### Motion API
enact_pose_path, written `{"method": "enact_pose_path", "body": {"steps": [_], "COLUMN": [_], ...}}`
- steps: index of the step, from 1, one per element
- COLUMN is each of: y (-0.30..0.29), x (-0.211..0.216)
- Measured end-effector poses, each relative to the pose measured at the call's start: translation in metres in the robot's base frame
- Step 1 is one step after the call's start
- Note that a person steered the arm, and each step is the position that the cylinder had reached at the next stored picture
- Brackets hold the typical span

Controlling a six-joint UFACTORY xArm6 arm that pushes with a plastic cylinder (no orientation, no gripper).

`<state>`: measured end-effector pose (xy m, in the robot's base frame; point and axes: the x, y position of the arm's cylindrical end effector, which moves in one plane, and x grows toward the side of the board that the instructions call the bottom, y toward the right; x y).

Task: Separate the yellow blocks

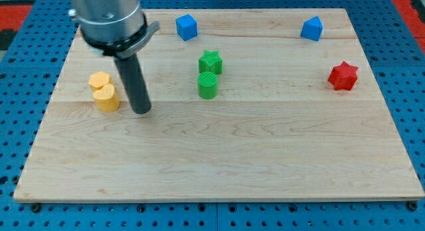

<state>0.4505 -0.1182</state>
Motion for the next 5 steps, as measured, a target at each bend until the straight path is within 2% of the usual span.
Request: {"method": "enact_pose_path", "body": {"steps": [2, 3, 5], "y": [-0.066, -0.078, -0.066], "x": [-0.017, -0.026, -0.040]}}
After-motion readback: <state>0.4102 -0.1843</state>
